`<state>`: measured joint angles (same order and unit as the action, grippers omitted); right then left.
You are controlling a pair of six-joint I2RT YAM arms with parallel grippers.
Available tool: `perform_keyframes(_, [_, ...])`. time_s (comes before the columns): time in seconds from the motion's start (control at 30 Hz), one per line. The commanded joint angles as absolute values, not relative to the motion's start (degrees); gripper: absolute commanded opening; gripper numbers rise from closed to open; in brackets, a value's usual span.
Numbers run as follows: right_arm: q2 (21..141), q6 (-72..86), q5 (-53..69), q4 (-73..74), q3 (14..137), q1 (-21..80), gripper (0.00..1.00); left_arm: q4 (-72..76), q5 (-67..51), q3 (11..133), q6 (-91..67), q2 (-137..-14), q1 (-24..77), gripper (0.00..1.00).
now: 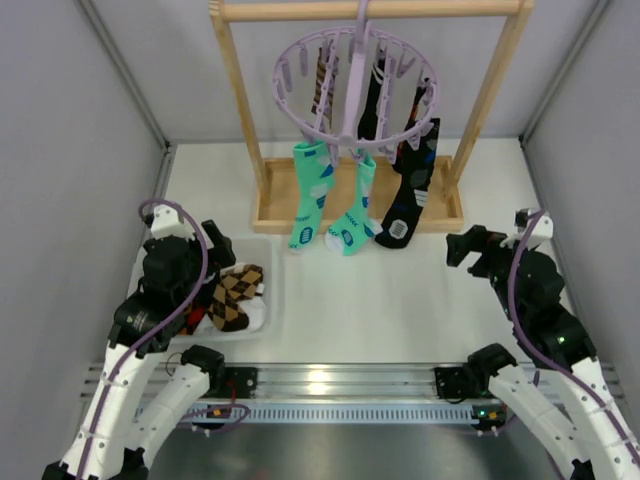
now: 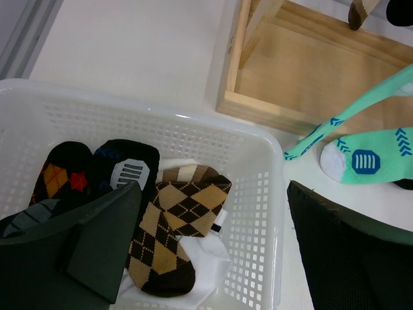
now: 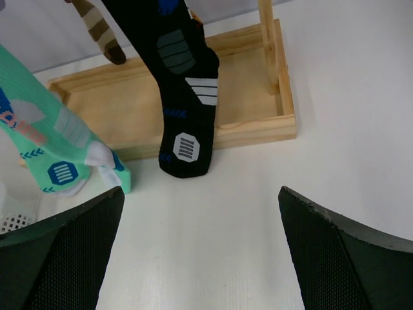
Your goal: Remove the socks clipped to the hanger
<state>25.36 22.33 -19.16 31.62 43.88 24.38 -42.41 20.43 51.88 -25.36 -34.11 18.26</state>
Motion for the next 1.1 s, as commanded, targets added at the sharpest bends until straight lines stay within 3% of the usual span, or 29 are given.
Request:
perform_keyframes(0.0, [25.8, 22.8, -16.2, 26.6, 42.7, 25.0, 0.99, -40.6, 19.9, 51.4, -25.8, -33.8, 17.9, 0.99])
perform_keyframes(0.23, [23.7, 26.8, -9.1, 6.5, 32.4, 25.0, 0.99, -40.6, 18.8, 51.2, -25.9, -33.7, 18.0, 0.99])
perform_keyframes(0.37, [28.8, 26.6, -1.5, -4.6, 28.6, 25.0, 1.00, -40.5, 18.5, 51.1, -26.0, -33.1, 17.9, 0.99])
perform_keyframes(0.63, [54.6, 19.4, 16.5, -20.7, 32.3, 26.8, 0.99, -40.3, 17.3, 51.2, -25.4, -34.5, 18.0, 0.99])
perform_keyframes(0.87, [72.0, 10.4, 11.7, -33.7, 34.8, 33.5, 0.99, -40.3, 16.0, 51.0, -25.1, -34.7, 18.0, 0.99])
perform_keyframes(1.0, [77.5, 8.6, 14.7, -39.5, 35.9, 33.7, 0.80, -39.8, 15.1, 51.0, -24.9, -35.2, 18.0, 0.99])
perform_keyframes(1.03, [78.2, 8.0, 14.2, -40.2, 36.6, 33.9, 0.64, -39.8, 14.9, 51.2, -24.9, -35.4, 18.0, 0.99])
perform_keyframes(1.07, [79.1, 7.7, 14.1, -40.9, 36.5, 34.0, 0.55, -39.8, 14.7, 51.2, -25.0, -35.7, 18.0, 0.99])
